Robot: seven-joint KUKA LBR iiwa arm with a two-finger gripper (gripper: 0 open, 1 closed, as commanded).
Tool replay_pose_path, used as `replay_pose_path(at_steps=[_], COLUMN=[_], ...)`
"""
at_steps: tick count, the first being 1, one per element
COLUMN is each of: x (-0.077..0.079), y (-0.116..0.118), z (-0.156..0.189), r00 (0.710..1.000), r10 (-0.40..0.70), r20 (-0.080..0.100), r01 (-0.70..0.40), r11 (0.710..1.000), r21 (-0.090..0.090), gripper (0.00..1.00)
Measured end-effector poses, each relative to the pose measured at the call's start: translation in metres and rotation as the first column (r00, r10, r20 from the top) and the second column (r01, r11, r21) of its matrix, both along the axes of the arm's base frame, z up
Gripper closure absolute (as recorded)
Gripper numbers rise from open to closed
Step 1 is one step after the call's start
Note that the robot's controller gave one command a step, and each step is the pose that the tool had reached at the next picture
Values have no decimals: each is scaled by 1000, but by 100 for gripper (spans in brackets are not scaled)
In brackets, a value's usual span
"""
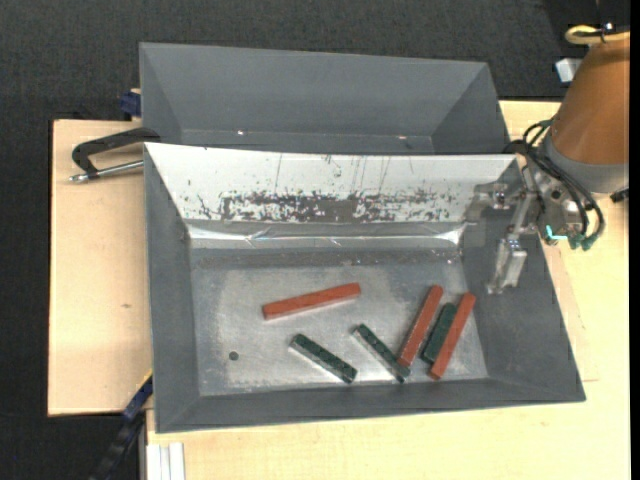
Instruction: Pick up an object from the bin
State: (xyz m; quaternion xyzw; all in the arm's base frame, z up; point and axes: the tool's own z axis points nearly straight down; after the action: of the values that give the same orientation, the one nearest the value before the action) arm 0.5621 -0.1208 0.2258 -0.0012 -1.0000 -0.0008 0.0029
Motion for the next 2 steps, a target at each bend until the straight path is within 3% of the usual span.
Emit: replay_pose_path(at_steps=[1, 2], x=[2, -4], y=[0, 9], z=[5, -39], r00=[1000, 994], r10=[2, 108], r20=[8, 11], r01=[-2, -108], r11=[1000, 994], r21=[-2, -2], gripper=[0, 0])
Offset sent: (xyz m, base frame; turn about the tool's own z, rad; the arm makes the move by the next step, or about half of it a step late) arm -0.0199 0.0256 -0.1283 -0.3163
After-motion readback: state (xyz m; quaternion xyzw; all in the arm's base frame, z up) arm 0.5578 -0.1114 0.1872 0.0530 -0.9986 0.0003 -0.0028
